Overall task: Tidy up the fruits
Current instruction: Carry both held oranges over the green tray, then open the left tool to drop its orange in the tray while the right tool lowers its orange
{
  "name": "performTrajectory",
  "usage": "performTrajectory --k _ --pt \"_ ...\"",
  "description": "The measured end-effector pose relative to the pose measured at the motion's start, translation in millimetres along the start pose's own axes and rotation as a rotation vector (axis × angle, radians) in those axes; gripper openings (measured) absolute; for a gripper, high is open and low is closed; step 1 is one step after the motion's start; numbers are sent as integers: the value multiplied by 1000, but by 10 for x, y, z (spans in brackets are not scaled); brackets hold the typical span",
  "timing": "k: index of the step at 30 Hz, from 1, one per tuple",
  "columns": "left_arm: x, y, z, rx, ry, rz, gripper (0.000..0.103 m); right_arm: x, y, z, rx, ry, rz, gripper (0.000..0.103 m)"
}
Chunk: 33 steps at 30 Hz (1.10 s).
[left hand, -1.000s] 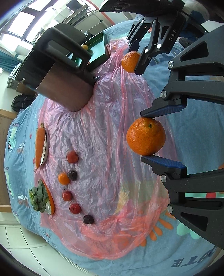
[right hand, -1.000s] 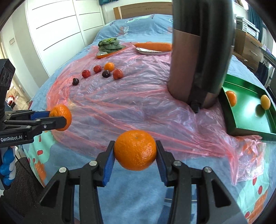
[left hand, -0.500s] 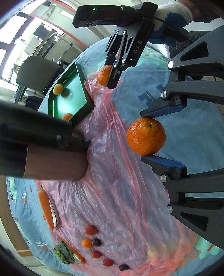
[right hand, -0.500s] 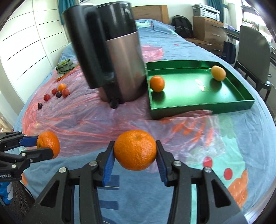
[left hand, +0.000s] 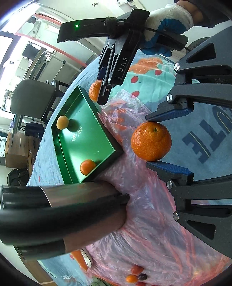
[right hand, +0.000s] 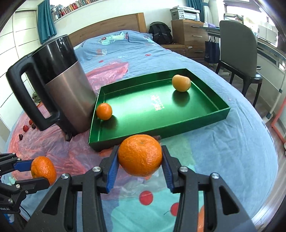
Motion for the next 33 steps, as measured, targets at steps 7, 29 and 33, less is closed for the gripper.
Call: performTrajectory --k 7,29,33 --pt "117 571 206 53 33 38 39 57 471 256 -5 -30 45 46" --pt "1018 1388 41 -18 95 -84 39 953 1113 662 -32 -119 -90 46" --pt "1112 1364 22 -38 93 -119 39 1013 1126 677 -41 -132 -103 46"
Point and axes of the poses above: each gripper's, at about its wrist camera, not at the fingertips, and x roughly the way its jaws point, z to its right, y to its top, the point moved 9 cm from there along x, roughly the way its jaws point, and after that the axes turned 14 degrees about -z, right-handed, at the moved point
